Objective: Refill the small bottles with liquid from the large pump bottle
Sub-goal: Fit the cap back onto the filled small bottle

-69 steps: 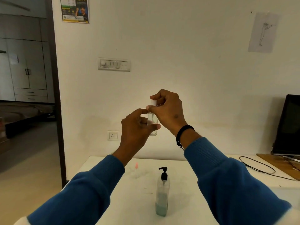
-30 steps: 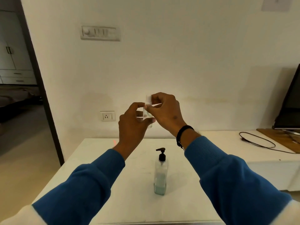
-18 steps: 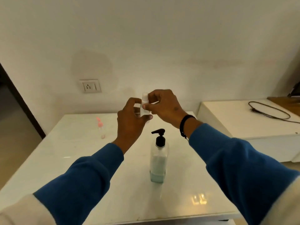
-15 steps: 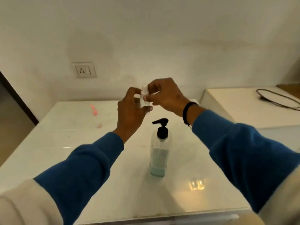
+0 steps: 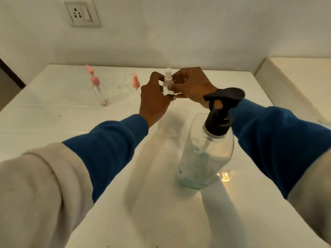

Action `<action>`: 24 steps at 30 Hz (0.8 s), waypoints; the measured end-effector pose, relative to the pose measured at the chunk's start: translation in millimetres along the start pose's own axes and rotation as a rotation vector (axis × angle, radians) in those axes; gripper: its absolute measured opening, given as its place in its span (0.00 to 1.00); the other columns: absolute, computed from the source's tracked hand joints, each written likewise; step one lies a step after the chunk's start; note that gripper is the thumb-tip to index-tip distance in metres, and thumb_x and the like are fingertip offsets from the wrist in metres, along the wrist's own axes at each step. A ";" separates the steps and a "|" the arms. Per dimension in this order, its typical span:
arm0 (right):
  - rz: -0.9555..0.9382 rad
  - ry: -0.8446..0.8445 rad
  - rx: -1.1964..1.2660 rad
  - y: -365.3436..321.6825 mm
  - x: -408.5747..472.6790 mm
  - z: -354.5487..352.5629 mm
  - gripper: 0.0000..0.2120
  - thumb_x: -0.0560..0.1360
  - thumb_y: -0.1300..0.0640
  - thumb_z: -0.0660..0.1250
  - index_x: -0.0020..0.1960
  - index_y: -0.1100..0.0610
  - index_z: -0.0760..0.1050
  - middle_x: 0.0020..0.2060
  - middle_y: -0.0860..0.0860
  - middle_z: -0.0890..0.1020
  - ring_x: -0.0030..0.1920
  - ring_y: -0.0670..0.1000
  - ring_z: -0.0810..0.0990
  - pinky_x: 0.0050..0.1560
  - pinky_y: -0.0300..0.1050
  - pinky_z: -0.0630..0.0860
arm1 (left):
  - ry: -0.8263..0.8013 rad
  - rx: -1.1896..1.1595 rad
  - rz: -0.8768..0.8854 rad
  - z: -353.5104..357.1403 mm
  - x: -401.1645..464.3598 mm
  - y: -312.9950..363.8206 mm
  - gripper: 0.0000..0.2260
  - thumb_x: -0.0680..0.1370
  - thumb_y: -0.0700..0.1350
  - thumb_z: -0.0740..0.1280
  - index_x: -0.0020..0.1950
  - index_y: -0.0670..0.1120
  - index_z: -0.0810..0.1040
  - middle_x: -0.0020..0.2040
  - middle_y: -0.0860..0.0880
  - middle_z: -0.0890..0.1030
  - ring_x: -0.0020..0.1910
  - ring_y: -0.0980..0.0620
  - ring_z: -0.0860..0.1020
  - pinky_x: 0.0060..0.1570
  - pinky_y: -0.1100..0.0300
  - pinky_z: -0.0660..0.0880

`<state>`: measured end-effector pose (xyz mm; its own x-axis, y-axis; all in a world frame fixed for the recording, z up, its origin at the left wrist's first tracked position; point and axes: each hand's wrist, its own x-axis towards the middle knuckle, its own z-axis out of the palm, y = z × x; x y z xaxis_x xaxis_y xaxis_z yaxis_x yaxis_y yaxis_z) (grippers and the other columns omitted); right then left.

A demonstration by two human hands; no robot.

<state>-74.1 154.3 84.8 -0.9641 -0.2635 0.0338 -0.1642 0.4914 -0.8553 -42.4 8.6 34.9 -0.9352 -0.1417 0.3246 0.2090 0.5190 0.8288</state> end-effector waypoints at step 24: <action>0.106 -0.031 -0.001 32.0 24.2 -0.4 0.10 0.78 0.65 0.72 0.59 0.61 0.77 0.60 0.66 0.81 0.49 0.55 0.84 0.50 0.44 0.85 | -0.056 0.084 -0.075 29.7 14.3 -21.8 0.24 0.72 0.46 0.80 0.61 0.45 0.72 0.50 0.52 0.78 0.45 0.51 0.77 0.40 0.73 0.69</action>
<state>-102.8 164.0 58.5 -0.9691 -0.2357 -0.0729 -0.0619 0.5184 -0.8529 -68.8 20.3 7.9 -0.9623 -0.1367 0.2353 0.1155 0.5777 0.8081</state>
